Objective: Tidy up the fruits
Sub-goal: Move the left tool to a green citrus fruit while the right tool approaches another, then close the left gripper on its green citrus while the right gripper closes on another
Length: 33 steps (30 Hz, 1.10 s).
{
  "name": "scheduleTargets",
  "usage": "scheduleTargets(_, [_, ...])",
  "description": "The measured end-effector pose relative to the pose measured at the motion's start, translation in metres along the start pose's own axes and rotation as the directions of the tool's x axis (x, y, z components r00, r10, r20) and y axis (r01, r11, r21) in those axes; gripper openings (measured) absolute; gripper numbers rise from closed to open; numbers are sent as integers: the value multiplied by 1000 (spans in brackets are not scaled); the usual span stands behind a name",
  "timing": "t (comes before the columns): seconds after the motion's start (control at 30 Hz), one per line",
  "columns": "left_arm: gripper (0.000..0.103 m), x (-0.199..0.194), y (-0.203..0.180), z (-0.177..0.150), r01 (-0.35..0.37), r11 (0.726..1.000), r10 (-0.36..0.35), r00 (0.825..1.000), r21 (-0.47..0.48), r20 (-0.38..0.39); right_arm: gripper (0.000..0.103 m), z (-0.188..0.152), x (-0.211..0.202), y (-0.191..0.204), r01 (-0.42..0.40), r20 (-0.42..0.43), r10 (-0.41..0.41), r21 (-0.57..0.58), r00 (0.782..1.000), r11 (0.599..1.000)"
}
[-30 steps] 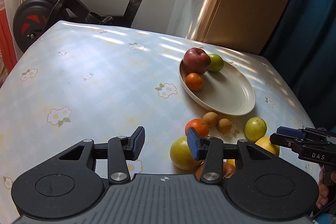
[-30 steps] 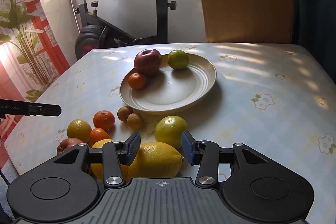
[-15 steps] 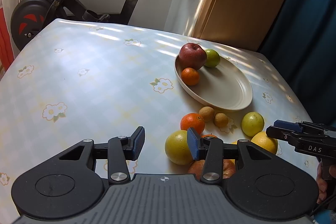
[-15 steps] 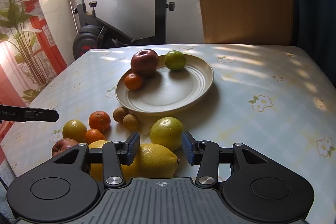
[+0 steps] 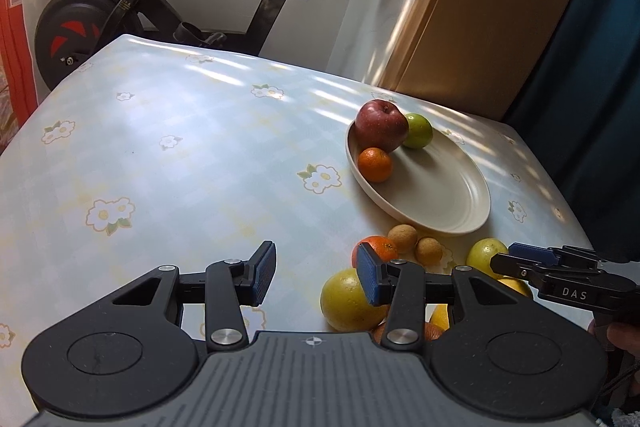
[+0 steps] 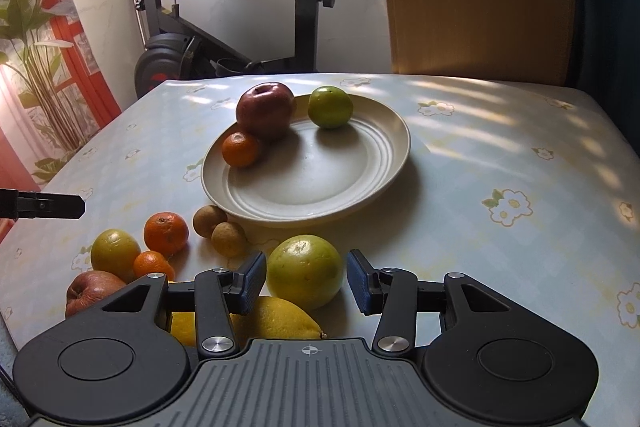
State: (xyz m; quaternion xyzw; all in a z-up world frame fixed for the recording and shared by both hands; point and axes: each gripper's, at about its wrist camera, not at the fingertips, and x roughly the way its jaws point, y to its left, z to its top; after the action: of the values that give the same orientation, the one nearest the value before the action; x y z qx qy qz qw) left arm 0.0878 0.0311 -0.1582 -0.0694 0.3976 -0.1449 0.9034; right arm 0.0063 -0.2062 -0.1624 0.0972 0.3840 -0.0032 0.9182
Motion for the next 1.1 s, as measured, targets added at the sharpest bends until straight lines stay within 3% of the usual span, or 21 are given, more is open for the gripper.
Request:
scheduleTargets(0.53, [50, 8, -4, -1, 31, 999, -31, 999, -7, -33, 44, -2, 18, -9, -41, -33, 44, 85, 998, 996])
scheduleTargets(0.7, [51, 19, -4, -2, 78, 996, -82, 993, -49, -88, 43, -2, 17, -10, -41, -30, 44, 87, 999, 995])
scheduleTargets(1.1, [51, 42, -9, -9, 71, 994, -84, 982, -77, -168, 43, -2, 16, -9, -41, -28, 43, 81, 999, 996])
